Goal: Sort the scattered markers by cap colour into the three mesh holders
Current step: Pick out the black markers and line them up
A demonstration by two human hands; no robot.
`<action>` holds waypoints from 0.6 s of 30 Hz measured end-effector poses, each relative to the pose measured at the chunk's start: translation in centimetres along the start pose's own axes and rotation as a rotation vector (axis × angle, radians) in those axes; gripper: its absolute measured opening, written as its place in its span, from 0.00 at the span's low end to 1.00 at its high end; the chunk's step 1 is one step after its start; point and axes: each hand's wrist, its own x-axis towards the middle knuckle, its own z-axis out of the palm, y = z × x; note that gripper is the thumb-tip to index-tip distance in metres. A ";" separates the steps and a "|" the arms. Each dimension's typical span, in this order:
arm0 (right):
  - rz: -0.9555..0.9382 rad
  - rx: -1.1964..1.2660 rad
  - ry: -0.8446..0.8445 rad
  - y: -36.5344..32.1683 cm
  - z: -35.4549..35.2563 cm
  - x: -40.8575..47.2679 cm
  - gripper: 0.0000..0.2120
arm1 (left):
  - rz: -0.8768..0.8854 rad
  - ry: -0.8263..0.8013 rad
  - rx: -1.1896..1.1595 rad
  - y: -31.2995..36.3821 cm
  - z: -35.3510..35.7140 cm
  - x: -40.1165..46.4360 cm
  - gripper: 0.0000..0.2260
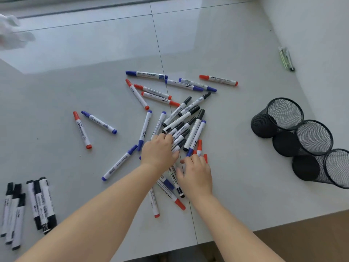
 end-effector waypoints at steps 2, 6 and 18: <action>-0.022 -0.009 -0.062 -0.2 0.4 0.0 0.18 | -0.022 -0.017 0.010 -0.1 -0.1 0.3 0.13; -0.055 -0.043 -0.125 -0.4 0.9 0.2 0.19 | 0.038 -0.062 0.159 0.0 -0.2 0.4 0.09; -0.086 -0.099 -0.130 -1.5 0.9 0.9 0.15 | -0.421 0.107 -0.633 -3.6 -3.2 -0.3 0.07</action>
